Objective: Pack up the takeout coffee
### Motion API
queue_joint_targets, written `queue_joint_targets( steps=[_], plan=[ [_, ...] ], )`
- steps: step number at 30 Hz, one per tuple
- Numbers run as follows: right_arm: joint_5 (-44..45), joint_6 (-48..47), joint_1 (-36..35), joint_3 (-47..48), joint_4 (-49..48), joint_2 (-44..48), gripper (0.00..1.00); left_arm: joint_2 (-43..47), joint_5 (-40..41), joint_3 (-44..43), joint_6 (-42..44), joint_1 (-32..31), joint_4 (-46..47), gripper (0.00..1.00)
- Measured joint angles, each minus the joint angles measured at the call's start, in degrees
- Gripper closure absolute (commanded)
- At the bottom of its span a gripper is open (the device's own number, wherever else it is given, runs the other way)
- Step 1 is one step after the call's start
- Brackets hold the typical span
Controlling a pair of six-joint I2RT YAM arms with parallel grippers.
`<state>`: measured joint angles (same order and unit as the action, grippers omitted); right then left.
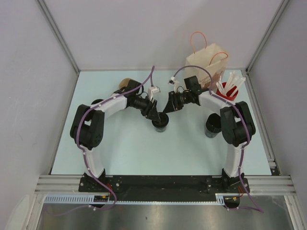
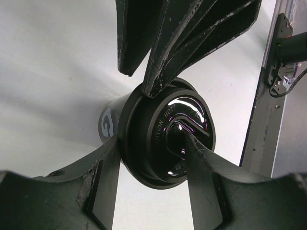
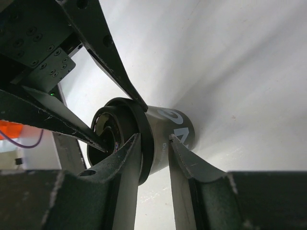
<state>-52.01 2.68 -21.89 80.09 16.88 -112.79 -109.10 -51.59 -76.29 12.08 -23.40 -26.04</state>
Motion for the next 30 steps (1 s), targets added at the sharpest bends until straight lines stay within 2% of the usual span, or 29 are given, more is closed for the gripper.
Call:
queue_joint_targets(
  steps=[21,30],
  plan=[
    [12.57,-10.36,-4.55,3.13,6.78,2.03,0.66,0.74,1.90,0.42,-0.02,-0.09,-0.26,0.50],
    [17.33,-13.73,-7.19,3.34,6.78,2.47,0.65,1.97,3.93,1.22,0.00,-0.09,-0.87,0.50]
  ],
)
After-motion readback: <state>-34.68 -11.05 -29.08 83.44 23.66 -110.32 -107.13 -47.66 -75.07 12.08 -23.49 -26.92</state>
